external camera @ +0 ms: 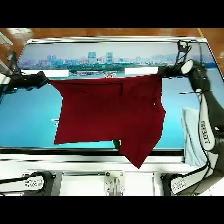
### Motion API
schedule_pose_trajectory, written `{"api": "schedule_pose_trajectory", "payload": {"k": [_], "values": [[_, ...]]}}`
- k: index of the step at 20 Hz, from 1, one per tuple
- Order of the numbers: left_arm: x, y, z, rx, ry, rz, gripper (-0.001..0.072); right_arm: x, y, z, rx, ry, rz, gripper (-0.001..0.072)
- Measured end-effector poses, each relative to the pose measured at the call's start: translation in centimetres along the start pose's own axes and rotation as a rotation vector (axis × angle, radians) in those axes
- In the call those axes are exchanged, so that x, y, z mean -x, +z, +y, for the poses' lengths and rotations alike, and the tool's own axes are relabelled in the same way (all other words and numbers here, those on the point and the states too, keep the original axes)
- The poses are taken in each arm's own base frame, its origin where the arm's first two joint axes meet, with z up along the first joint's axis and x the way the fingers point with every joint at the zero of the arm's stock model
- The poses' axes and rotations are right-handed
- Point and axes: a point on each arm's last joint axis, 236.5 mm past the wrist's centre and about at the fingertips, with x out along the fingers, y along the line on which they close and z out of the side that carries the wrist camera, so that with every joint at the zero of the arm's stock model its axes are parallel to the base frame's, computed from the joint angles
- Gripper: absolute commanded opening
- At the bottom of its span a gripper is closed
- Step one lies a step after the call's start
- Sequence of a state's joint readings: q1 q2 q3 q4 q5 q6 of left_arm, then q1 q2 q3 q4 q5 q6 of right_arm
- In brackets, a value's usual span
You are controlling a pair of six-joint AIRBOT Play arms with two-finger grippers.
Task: Fold the shirts.
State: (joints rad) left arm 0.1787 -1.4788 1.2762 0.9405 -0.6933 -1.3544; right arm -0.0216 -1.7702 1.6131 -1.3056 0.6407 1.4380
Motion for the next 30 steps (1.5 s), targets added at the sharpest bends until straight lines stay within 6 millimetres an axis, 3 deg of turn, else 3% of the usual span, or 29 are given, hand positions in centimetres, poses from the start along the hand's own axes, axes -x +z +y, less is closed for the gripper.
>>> {"api": "schedule_pose_trajectory", "payload": {"k": [5, 9, 11, 13, 17, 20, 25, 29, 30], "values": [[-6.0, -1.6, 1.3, 0.026, 0.022, -0.007, 0.0045, -4.4, -1.7, 0.4, -0.008, -0.001, -0.021, 0.0058], [-7.5, -3.3, 1.4, 0.016, 0.019, 0.042, 0.0045, -4.3, -3.1, 0.1, 0.044, -0.019, 0.041, 0.0058], [-7.3, -4.8, 1.1, -0.031, 0.001, 0.124, 0.0044, -2.7, -3.6, -0.2, 0.105, -0.045, 0.097, 0.0058], [-6.6, -7.2, 1.2, -0.085, -0.005, 0.246, 0.0044, -0.8, -5.4, -1.2, 0.167, -0.087, 0.207, 0.0057], [-4.6, -12.5, 2.9, -0.13, 0.032, 0.503, 0.0044, 2.2, -11.7, -2.7, 0.16, -0.14, 0.507, 0.0057], [-3.1, -15.2, 3.9, -0.12, 0.069, 0.641, 0.0044, 4.0, -15.6, -3.7, 0.149, -0.174, 0.697, 0.0057], [-1.3, -17.2, 5.6, -0.124, 0.135, 0.757, 0.0045, 6.2, -18.1, -4.8, 0.136, -0.225, 0.84, 0.0058], [-1.7, -17.0, 5.7, -0.113, 0.147, 0.741, 0.0046, 6.5, -19.1, -3.8, 0.072, -0.205, 0.879, 0.0059], [-2.2, -16.8, 5.3, -0.1, 0.133, 0.72, 0.006, 6.5, -19.3, -3.5, 0.053, -0.196, 0.886, 0.0145]]}}
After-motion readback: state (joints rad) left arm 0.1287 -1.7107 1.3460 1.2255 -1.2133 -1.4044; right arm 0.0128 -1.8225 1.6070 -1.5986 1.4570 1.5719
